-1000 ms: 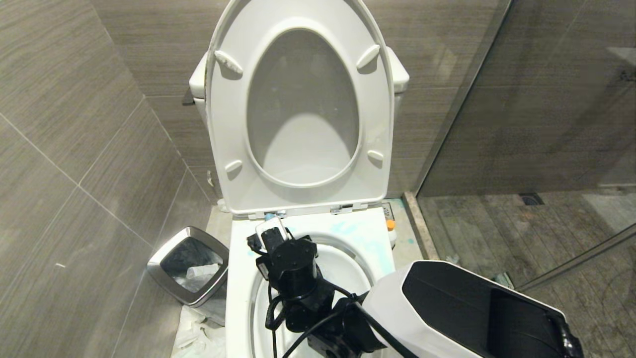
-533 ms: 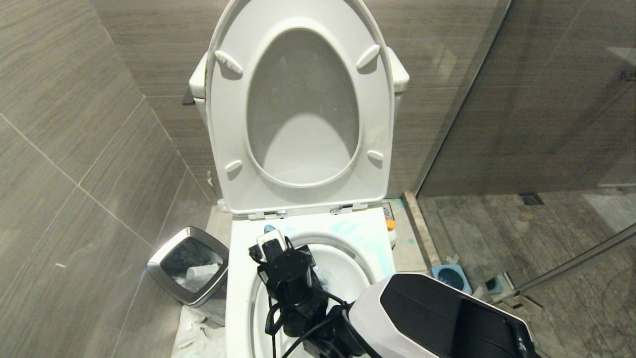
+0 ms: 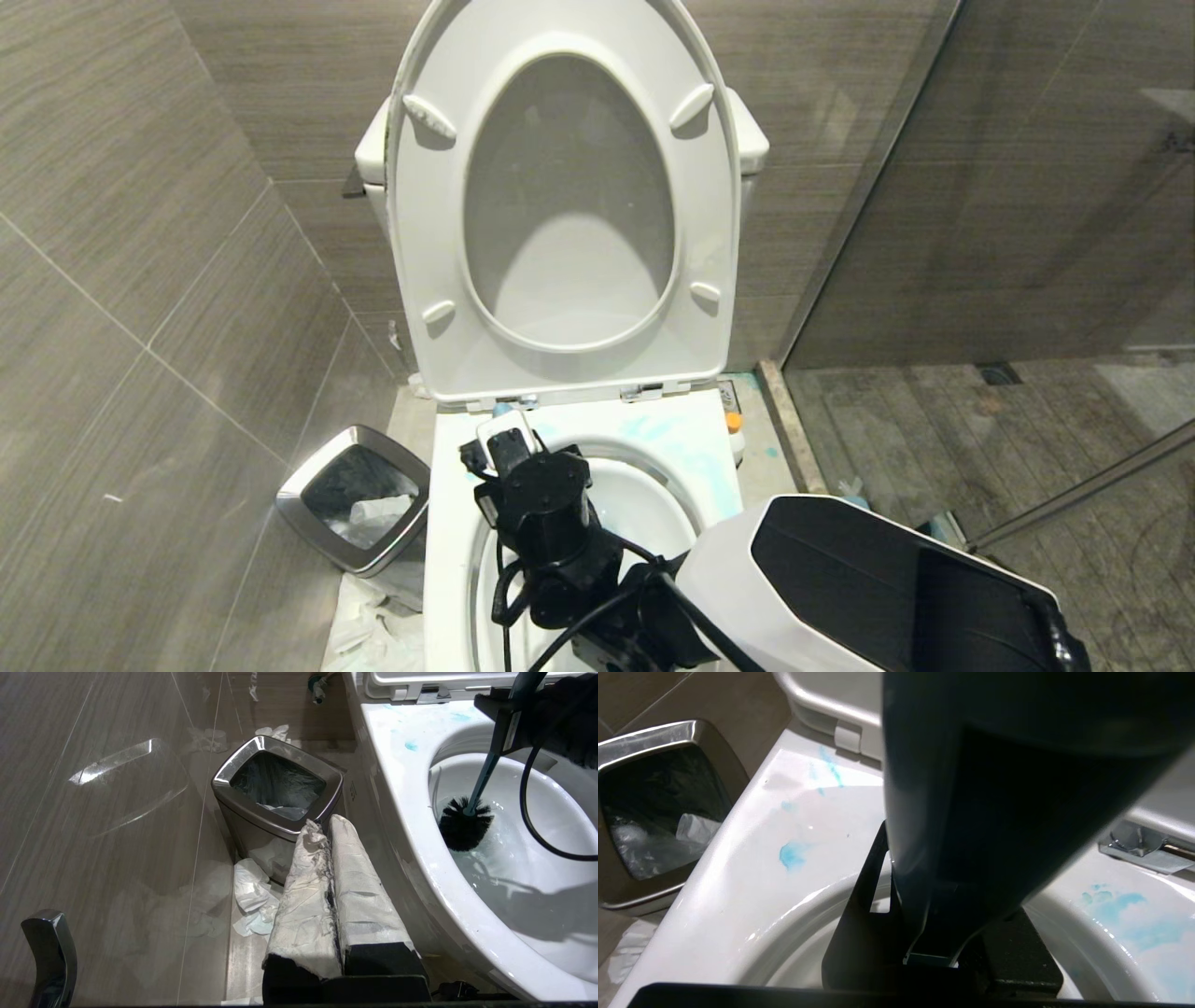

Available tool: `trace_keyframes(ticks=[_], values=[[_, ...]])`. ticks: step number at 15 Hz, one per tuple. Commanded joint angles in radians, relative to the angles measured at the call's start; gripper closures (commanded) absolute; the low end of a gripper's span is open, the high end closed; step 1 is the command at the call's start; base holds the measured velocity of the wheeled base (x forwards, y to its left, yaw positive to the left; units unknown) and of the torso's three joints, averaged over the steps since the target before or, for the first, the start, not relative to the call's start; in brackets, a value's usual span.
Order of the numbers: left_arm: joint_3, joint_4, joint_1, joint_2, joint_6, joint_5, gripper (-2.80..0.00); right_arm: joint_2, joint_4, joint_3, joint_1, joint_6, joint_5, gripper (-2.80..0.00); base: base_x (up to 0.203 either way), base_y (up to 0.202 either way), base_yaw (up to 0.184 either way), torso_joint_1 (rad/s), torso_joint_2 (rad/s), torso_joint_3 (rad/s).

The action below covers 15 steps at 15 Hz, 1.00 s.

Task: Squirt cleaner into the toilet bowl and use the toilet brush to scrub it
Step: Scrub the toilet bowl

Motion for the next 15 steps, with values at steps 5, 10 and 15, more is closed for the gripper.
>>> trace_keyframes(ticks=[5, 10, 15], values=[[-0.001, 0.000, 0.000, 0.001, 0.000, 0.000, 0.00, 0.092, -0.008, -0.010, -0.019, 0.027, -0.003, 0.00, 0.000, 0.000, 0.000, 0.000, 0.00, 0.000], [0.000, 0.000, 0.000, 0.001, 0.000, 0.000, 0.00, -0.040, -0.008, 0.058, -0.012, 0.041, -0.009, 0.00, 0.000, 0.000, 0.000, 0.000, 0.00, 0.000], [0.000, 0.000, -0.001, 0.001, 0.000, 0.000, 0.00, -0.305, -0.008, 0.220, 0.025, 0.042, -0.020, 0.00, 0.000, 0.000, 0.000, 0.000, 0.00, 0.000]])
